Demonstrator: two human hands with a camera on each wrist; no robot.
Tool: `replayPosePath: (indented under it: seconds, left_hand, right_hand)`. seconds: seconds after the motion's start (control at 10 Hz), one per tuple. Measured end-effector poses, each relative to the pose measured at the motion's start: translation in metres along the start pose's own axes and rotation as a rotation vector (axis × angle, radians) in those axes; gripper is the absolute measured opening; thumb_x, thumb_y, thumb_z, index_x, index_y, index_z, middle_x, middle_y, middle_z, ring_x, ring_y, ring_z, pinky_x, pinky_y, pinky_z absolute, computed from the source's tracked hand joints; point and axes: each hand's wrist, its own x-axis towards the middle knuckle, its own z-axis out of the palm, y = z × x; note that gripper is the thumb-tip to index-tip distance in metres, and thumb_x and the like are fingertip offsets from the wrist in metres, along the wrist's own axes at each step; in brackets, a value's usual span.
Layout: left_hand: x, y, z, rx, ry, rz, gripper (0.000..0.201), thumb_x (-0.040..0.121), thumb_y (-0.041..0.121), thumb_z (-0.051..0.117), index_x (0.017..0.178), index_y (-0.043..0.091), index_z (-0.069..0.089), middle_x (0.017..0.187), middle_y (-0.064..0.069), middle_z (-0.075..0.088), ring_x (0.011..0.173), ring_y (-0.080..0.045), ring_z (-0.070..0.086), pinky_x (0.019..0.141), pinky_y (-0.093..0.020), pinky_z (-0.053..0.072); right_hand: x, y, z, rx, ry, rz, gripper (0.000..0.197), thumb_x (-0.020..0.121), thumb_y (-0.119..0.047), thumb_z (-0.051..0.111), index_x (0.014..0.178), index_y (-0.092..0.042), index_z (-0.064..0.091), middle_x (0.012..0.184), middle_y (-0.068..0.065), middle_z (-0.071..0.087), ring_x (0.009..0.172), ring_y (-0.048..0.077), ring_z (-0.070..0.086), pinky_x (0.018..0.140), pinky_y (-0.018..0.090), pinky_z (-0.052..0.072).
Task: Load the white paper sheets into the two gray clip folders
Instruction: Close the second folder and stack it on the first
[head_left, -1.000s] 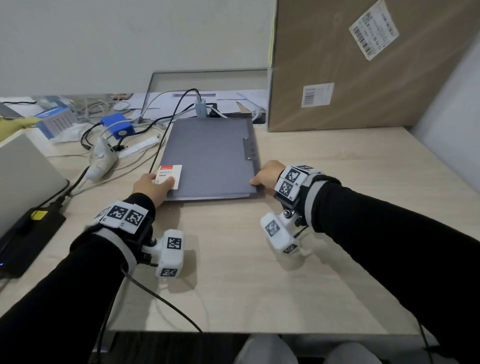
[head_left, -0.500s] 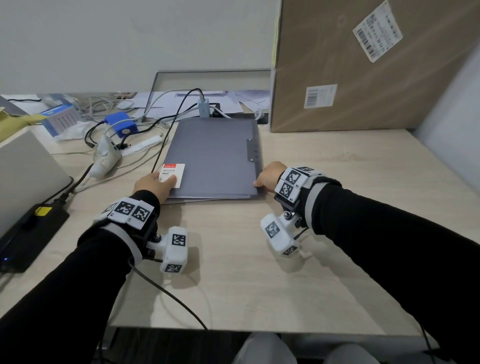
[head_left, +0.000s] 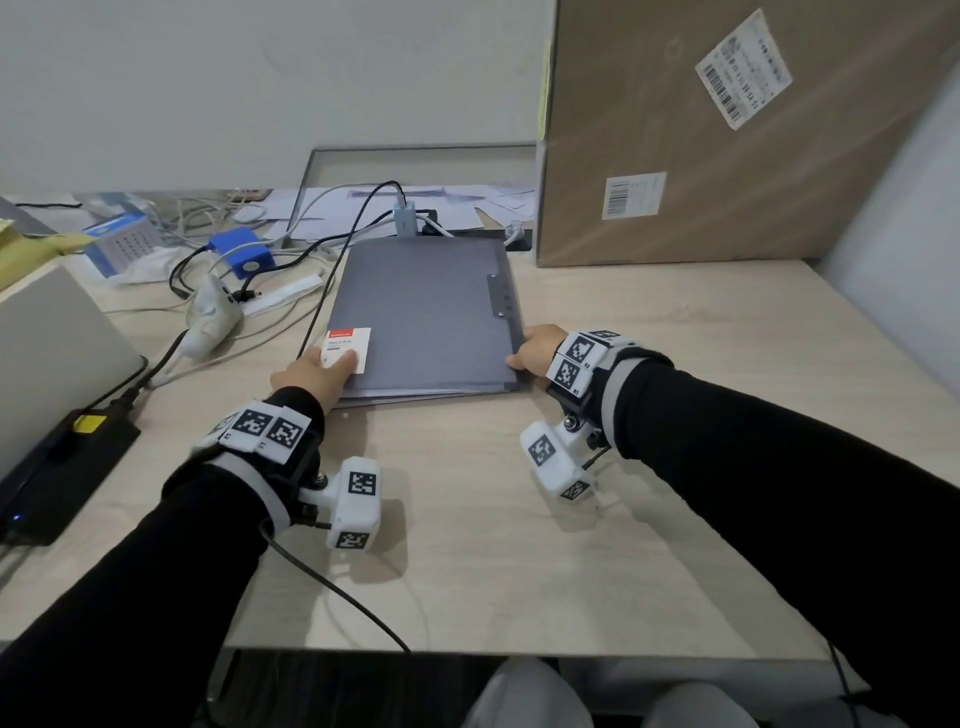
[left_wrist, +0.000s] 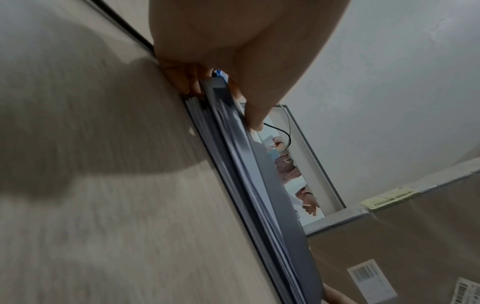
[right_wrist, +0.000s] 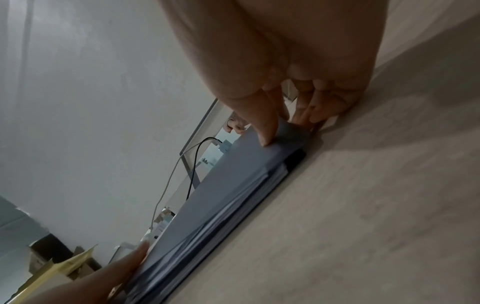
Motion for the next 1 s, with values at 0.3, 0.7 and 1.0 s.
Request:
replayPosePath:
  seconds: [0.3, 0.7, 1.0]
  left_hand:
    - [0.0, 0.0, 0.003, -0.06, -0.002, 0.033, 0.05, 0.091, 0.035, 0.051, 0.134, 0.011, 0.047, 0.136, -0.015, 0.052, 0.123, -0.033, 0.049, 0.101, -0.034, 0.036]
    - [-0.004, -0.006, -0.005, -0.049, -0.021, 0.035, 0.048, 0.092, 0.028, 0.052, 0.133, 0.006, 0.049, 0.135, -0.015, 0.054, 0.121, -0.033, 0.051, 0.1, -0.033, 0.036]
    - [-0.016, 0.006, -0.014, 0.061, -0.032, 0.013, 0.049, 0.093, 0.029, 0.049, 0.133, -0.001, 0.046, 0.134, -0.021, 0.052, 0.122, -0.035, 0.048, 0.098, -0.034, 0.035]
  right_hand:
    - [0.012, 0.007, -0.001, 0.158, 0.084, -0.015, 0.035, 0.088, -0.019, 0.058, 0.119, -0.004, 0.061, 0.122, 0.012, 0.063, 0.112, 0.029, 0.06, 0.094, 0.031, 0.048]
    - [0.02, 0.014, 0.006, 0.256, 0.033, -0.027, 0.02, 0.078, -0.024, 0.066, 0.095, -0.015, 0.061, 0.105, 0.012, 0.067, 0.096, 0.028, 0.065, 0.089, 0.035, 0.053]
    - [-0.001, 0.003, -0.001, 0.197, 0.066, 0.009, 0.042, 0.086, -0.022, 0.062, 0.122, 0.0, 0.057, 0.112, 0.013, 0.064, 0.105, 0.029, 0.063, 0.091, 0.032, 0.05]
